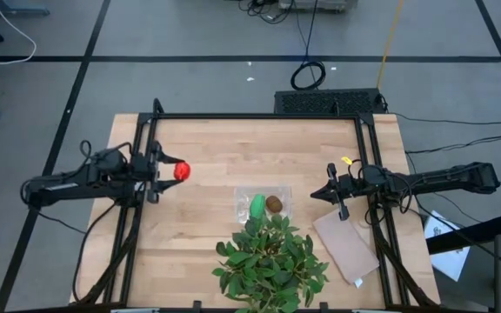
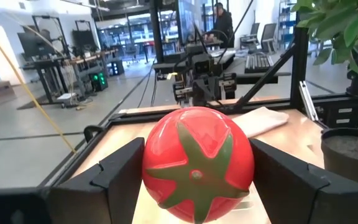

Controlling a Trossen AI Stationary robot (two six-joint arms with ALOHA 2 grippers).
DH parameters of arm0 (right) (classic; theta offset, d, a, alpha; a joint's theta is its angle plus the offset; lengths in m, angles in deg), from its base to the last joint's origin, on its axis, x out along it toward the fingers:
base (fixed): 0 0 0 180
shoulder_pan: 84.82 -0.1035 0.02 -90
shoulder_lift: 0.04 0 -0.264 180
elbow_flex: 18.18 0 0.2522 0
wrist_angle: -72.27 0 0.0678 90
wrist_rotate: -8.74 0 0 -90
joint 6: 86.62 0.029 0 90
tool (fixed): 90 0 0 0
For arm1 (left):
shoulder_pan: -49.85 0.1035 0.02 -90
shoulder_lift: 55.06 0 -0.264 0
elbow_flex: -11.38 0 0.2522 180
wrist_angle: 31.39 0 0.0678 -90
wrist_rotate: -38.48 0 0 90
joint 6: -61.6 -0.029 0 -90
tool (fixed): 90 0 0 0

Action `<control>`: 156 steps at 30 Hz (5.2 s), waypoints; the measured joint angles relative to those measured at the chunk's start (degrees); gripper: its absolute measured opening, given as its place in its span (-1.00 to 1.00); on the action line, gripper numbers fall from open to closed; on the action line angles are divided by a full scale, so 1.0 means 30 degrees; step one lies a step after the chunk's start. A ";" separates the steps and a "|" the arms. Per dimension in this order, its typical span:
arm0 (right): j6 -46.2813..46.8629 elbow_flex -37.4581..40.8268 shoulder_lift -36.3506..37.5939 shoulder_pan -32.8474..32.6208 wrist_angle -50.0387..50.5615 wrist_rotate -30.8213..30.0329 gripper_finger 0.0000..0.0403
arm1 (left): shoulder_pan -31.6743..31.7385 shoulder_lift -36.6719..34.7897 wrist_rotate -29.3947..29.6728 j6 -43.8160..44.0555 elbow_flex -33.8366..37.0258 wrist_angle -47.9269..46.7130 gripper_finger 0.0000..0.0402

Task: Pick and placing Produce into tupperware
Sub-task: Put the orange tomato into the transparent bin

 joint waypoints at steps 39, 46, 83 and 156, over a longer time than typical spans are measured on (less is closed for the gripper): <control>-0.0067 0.0000 -0.0006 0.0000 -0.0002 0.0000 -1.00 | 0.0005 -0.0536 -0.0236 0.1617 0.3994 0.5172 0.32; -0.0079 0.0000 -0.0006 0.0000 -0.0006 -0.0006 -1.00 | -0.0002 -0.0409 0.0938 0.2504 0.3994 0.5165 0.32; -0.0080 0.0000 0.0000 0.0003 -0.0022 -0.0006 -1.00 | -0.0002 1.0127 -0.0527 0.0755 -0.0890 0.8722 0.32; -0.0386 0.0000 -0.0015 0.0000 0.0005 -0.0009 -1.00 | -0.1725 2.7347 -0.2633 -0.3817 -1.5231 -0.3841 0.32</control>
